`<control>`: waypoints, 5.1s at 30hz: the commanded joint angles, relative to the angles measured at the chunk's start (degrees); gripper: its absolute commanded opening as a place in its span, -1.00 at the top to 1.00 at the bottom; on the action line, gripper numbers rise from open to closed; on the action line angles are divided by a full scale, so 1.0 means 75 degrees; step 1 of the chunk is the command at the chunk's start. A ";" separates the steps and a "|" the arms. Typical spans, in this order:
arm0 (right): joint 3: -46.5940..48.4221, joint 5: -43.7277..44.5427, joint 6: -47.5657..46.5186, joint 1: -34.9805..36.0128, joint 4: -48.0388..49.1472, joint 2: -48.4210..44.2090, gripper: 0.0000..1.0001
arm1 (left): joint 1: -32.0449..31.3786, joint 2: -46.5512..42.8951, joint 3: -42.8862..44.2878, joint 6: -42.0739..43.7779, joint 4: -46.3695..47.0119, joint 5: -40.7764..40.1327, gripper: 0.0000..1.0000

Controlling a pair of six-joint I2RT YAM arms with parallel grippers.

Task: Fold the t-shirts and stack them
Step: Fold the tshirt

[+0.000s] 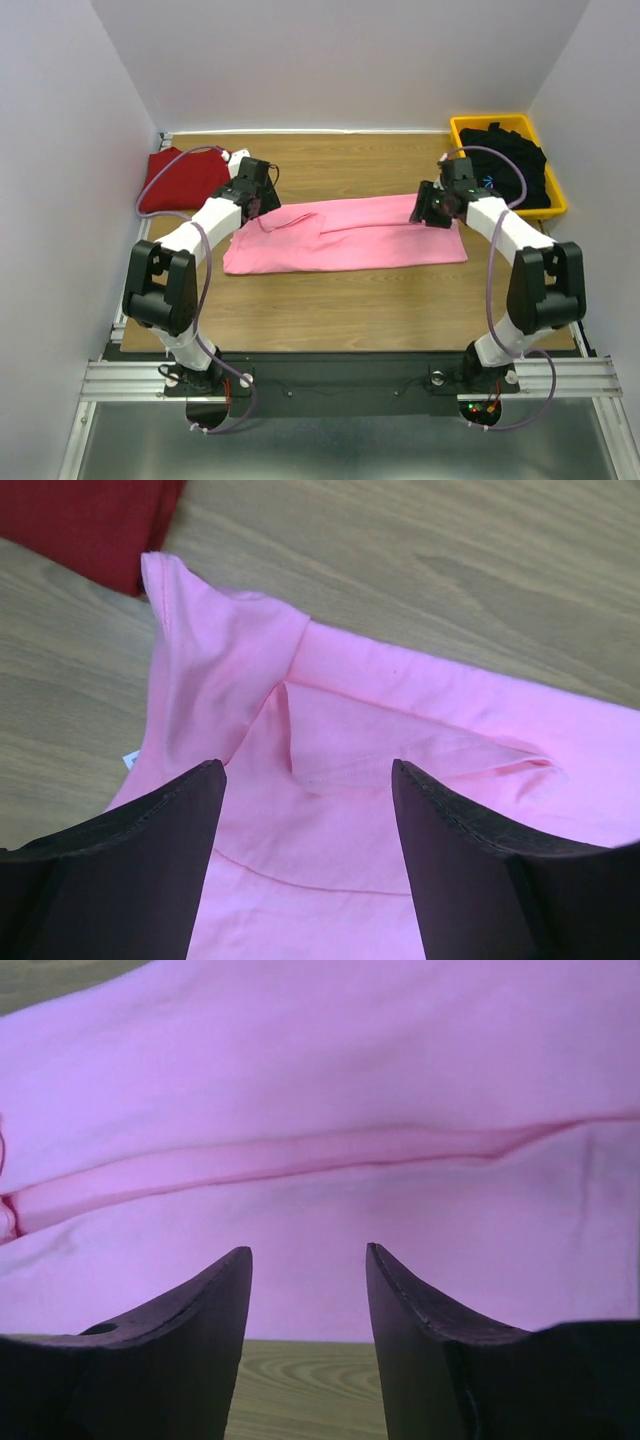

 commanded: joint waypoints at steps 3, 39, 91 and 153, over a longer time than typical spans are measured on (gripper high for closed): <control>0.1008 0.0477 -0.0386 0.0481 0.0156 0.0975 -0.18 | -0.0015 -0.0739 -0.0319 0.0147 -0.0360 -0.0075 -0.59; -0.2563 -0.1010 0.1160 0.1183 -0.0629 -0.0018 -0.18 | -0.0039 0.4040 0.3802 0.1576 0.0272 0.1107 -0.45; 0.0085 0.0291 0.0738 0.3059 -0.0701 0.0812 0.04 | 0.0102 0.4883 0.4938 0.0931 -0.1016 0.0429 -0.08; -0.2270 0.0772 0.0587 0.2169 -0.0758 -0.2293 -0.32 | -0.5897 -0.1608 -0.2453 -0.6110 -0.2071 -0.0181 -0.46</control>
